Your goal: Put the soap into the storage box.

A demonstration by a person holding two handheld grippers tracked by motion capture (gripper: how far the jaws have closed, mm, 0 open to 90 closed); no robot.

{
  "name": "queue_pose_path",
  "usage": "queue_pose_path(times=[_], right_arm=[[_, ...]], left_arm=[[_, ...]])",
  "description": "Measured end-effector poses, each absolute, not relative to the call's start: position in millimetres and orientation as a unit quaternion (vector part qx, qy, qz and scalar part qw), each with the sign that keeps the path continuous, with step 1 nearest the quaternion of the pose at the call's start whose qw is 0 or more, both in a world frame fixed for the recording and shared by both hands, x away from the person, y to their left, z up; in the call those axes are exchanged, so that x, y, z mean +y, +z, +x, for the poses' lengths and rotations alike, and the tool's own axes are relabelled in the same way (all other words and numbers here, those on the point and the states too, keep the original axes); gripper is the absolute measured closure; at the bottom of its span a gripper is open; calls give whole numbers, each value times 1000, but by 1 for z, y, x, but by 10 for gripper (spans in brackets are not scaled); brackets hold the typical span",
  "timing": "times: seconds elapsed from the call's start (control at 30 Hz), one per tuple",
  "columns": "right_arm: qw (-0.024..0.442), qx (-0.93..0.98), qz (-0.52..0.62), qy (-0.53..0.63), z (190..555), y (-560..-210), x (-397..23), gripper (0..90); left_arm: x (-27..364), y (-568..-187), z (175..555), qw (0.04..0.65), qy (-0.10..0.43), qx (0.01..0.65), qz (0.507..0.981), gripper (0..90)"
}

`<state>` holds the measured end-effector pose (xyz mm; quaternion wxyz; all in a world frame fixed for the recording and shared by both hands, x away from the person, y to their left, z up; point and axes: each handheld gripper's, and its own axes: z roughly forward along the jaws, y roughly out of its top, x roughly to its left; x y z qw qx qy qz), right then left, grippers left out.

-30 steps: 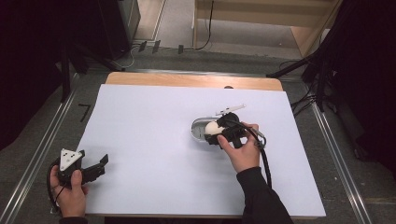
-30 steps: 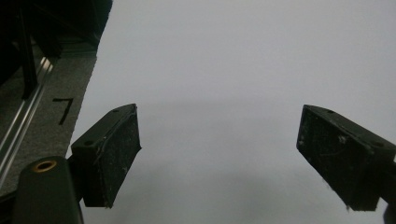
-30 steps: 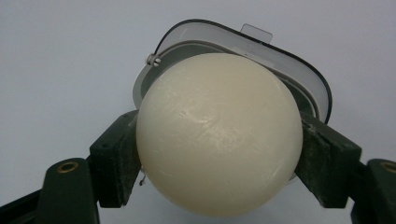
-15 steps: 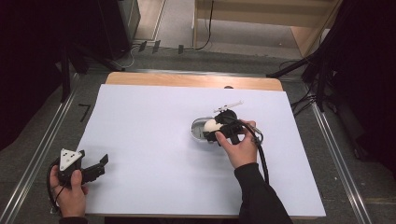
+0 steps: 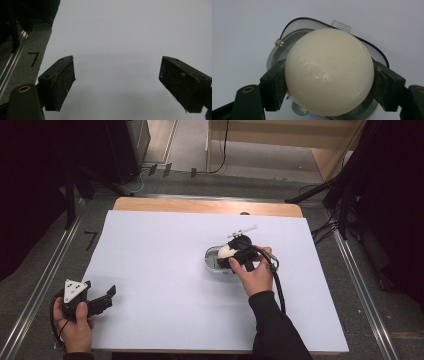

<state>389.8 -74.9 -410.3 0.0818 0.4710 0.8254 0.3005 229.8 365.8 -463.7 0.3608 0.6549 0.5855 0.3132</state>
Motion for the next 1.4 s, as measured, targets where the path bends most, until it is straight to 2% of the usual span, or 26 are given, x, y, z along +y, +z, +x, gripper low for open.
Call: queue_pose_path(times=[1.4], right_arm=[[65, 827, 476, 292, 396, -428, -71, 242]], left_arm=[[366, -464, 230, 363, 312, 586, 654, 144]])
